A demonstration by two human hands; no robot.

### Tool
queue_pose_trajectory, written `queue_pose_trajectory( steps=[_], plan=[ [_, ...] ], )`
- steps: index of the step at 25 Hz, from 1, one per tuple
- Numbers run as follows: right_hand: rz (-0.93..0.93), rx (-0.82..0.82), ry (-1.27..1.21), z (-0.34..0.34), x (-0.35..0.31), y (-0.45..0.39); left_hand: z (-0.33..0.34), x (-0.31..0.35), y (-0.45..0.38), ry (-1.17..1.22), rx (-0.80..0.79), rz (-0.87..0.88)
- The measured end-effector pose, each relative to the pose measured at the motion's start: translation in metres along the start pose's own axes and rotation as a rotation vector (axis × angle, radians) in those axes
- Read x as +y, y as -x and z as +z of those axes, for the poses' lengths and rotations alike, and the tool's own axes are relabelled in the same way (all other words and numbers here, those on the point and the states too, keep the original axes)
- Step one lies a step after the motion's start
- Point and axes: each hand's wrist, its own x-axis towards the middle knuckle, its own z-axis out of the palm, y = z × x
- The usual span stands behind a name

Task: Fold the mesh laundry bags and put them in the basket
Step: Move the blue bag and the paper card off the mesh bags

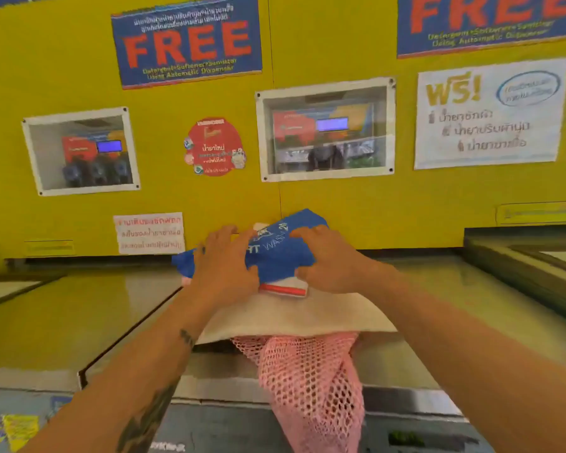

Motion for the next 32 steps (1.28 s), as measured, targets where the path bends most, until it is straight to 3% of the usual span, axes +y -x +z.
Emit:
queue_pose_trajectory(
  steps=[4,10,14,16,17,21,23,25,26,28,32],
  plan=[
    [0.024,-0.078,0.007,0.008,0.018,-0.046,0.014,0.009,-0.033,-0.031,-0.077,-0.139],
    [-0.003,0.064,0.014,-0.017,0.050,-0.062,0.005,0.027,-0.076,0.223,0.167,0.167],
    [0.058,0.122,0.086,-0.063,0.081,-0.035,0.024,0.062,-0.109,0.389,0.175,0.363],
    [0.132,0.079,-0.059,-0.078,0.090,-0.015,0.041,0.085,-0.119,0.502,0.112,0.412],
    [0.169,0.076,-0.017,-0.082,0.097,-0.007,0.050,0.094,-0.123,0.532,0.050,0.431],
    [0.414,0.137,0.634,-0.082,0.133,0.034,0.071,0.100,-0.128,0.407,-0.260,0.505],
    [0.614,-0.087,0.710,-0.072,0.146,0.057,0.070,0.088,-0.125,0.396,-0.300,0.546],
    [0.762,-0.388,0.528,-0.064,0.150,0.073,0.063,0.071,-0.117,0.382,-0.349,0.563],
    [0.796,-0.448,0.429,-0.065,0.148,0.075,0.059,0.062,-0.112,0.364,-0.392,0.566],
    [0.765,-0.372,0.303,-0.068,0.139,0.069,0.052,0.045,-0.104,0.351,-0.434,0.570],
    [0.487,-0.102,0.069,-0.062,0.091,0.029,0.043,0.022,-0.099,0.358,-0.381,0.566]
  ],
)
